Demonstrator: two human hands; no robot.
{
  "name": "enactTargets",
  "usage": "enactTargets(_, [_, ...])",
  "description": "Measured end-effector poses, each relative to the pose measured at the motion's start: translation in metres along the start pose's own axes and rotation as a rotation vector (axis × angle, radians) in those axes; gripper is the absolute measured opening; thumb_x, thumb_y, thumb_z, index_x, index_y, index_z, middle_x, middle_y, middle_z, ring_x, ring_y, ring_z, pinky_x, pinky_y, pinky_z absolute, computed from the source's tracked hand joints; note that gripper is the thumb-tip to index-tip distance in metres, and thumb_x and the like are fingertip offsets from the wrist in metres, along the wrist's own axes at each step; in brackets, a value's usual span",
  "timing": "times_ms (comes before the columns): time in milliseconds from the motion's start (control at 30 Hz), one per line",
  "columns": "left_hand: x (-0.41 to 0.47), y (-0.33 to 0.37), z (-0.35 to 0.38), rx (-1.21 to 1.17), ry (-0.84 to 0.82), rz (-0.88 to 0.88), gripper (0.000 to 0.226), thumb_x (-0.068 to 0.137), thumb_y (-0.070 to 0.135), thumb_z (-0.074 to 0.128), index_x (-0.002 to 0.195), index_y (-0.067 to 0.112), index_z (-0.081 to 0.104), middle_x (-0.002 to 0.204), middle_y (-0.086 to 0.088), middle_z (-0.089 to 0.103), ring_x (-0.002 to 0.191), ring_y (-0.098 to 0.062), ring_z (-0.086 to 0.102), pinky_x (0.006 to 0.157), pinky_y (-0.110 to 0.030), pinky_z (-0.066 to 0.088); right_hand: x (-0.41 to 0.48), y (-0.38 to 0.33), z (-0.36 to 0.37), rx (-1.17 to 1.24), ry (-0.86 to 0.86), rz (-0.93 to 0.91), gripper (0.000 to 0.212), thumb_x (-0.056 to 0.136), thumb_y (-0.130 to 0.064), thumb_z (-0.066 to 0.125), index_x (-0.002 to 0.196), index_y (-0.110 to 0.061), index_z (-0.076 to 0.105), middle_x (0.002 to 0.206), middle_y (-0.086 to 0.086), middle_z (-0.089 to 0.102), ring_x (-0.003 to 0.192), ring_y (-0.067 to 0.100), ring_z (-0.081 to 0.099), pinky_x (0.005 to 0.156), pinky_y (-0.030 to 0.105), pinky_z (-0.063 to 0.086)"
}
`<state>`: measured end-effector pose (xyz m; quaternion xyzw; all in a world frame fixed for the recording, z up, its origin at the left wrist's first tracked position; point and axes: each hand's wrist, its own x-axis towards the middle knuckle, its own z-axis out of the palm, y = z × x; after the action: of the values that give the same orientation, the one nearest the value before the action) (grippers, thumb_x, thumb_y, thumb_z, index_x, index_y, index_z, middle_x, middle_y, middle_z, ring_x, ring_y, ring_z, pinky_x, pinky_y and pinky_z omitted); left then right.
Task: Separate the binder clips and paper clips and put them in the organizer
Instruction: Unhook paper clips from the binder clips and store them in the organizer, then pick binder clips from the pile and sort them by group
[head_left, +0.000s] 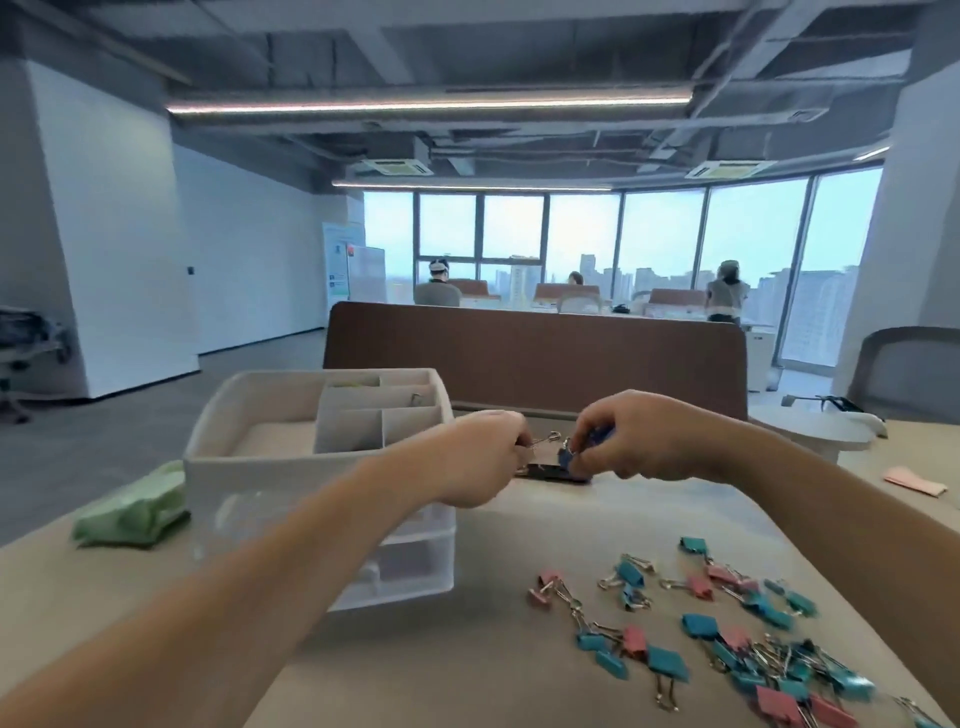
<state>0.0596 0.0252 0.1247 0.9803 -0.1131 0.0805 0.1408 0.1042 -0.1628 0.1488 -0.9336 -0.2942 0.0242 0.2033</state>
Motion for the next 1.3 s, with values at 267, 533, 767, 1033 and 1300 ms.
enactTargets(267, [0.013,-0.101,-0.061,0.099,0.104,-0.119,0.012,0.097,0.021,0.048,0.097,0.019,0.060,0.096,0.006,0.059,0.077,-0.007,0.052,0.063,-0.020,0.037,0.111,-0.077,0.011,-0.075,0.102,-0.195,0.020,0.080,-0.032,0.079,0.089,-0.016,0.072,0.083,-0.004,0.066,0.068,0.009,0.054,0.060,0.024,0.043])
enactTargets(533, [0.032,-0.172,-0.082,0.174,0.063,-0.223,0.022,0.098,0.022,0.051,0.116,0.012,0.059,0.111,-0.004,0.057,0.096,-0.020,0.054,0.078,-0.028,0.040,0.206,-0.111,0.040,-0.223,0.096,-0.195,0.020,0.080,-0.036,0.076,0.086,-0.018,0.070,0.088,-0.001,0.067,0.080,0.019,0.061,0.062,0.028,0.047])
enactTargets(767, [0.039,-0.202,-0.079,0.188,0.099,-0.196,0.026,0.088,0.023,0.067,0.110,0.014,0.058,0.105,-0.001,0.057,0.089,-0.017,0.054,0.073,-0.024,0.040,0.231,-0.131,0.052,-0.360,0.034,-0.215,0.029,0.079,-0.029,0.076,0.103,-0.017,0.066,0.097,-0.001,0.065,0.085,0.020,0.059,0.058,0.024,0.041])
enactTargets(1033, [0.048,-0.202,-0.068,0.164,0.250,-0.220,0.029,0.083,0.033,0.072,0.090,0.007,0.062,0.090,-0.009,0.060,0.068,-0.017,0.049,0.056,-0.023,0.037,0.235,-0.135,0.060,-0.371,-0.039,-0.224,0.041,0.086,-0.016,0.070,0.124,-0.015,0.056,0.113,0.005,0.062,0.091,0.021,0.053,0.054,0.022,0.038])
enactTargets(1300, [0.048,-0.205,-0.064,0.240,0.240,-0.103,0.027,0.090,0.037,0.065,0.110,0.020,0.074,0.098,-0.005,0.055,0.080,-0.016,0.052,0.063,-0.021,0.038,0.234,-0.124,0.060,-0.320,0.049,-0.293,0.033,0.082,-0.021,0.075,0.112,-0.022,0.063,0.095,-0.007,0.056,0.090,0.018,0.054,0.058,0.021,0.038])
